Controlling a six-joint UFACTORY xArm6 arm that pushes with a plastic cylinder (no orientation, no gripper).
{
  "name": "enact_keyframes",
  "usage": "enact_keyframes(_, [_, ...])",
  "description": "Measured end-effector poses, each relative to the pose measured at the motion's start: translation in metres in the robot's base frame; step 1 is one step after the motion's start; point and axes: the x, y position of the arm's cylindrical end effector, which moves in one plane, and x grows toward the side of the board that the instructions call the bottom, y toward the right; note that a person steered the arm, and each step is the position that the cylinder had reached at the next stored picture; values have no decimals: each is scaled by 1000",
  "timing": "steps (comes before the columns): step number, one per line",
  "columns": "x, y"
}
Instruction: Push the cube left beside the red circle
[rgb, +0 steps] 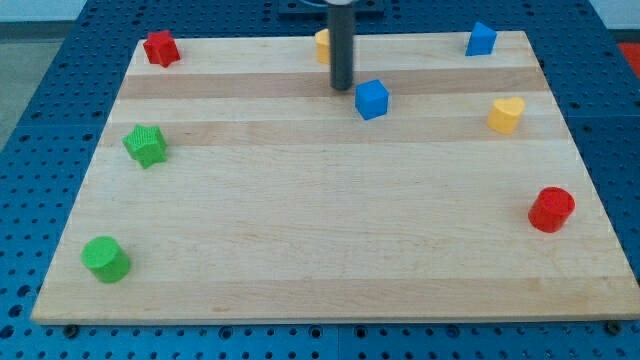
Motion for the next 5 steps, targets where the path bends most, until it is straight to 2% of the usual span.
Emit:
enact_keyframes(2, [95,55])
enact_keyframes(5, [92,87])
